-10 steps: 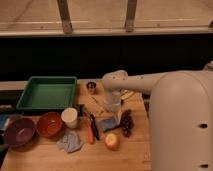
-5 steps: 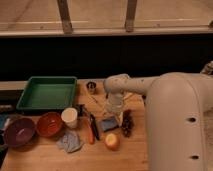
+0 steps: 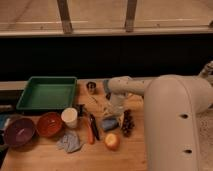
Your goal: Place sponge in metal cup
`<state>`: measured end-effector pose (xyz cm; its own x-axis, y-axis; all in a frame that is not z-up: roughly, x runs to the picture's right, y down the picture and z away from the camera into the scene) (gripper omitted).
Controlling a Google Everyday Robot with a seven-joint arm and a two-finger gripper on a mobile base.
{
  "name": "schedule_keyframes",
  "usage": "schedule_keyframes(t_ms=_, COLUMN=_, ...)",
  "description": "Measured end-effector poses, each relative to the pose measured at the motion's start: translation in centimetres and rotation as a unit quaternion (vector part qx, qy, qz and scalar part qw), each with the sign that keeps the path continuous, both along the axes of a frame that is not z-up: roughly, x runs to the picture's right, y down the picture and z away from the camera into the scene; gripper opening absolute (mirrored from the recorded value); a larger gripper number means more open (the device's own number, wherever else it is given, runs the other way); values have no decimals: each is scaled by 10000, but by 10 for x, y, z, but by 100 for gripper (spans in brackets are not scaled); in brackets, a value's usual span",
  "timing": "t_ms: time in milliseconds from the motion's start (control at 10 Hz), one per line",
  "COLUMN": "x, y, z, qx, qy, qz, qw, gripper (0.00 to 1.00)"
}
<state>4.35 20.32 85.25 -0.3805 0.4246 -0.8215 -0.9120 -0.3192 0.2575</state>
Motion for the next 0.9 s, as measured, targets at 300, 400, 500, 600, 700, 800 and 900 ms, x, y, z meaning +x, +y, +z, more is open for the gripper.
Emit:
schedule_keyframes(t_ms=300, x=0, y=-6, z=-5, qx=102, qy=-98, qz=-51, qw=9999, gripper=50)
schedule_keyframes(t_ms=400, x=0, y=-11, z=-10, qx=184, qy=-151, qz=-71, qw=9997, gripper=38)
schedule_keyframes(t_ms=500, x=-2, y=-16, z=-16, qx=256, qy=-218, qz=-83, qw=9994, gripper=28)
schedule_keyframes(t_ms=600, x=-4, y=-20, z=-20, qx=317, qy=-276, qz=-94, qw=9991, gripper=20)
schedule_keyframes(t_ms=700, x=-6, y=-25, z=-26, qx=387, qy=-347, qz=-109, qw=9986, gripper=9)
schedule_keyframes(t_ms=800, x=-8, y=-29, z=-31, qx=463, qy=-433, qz=-113, qw=9979, gripper=1)
schedule_keyframes(t_ms=900, x=-9, y=-33, z=-35, qx=514, qy=-495, qz=-108, qw=9974, gripper=0)
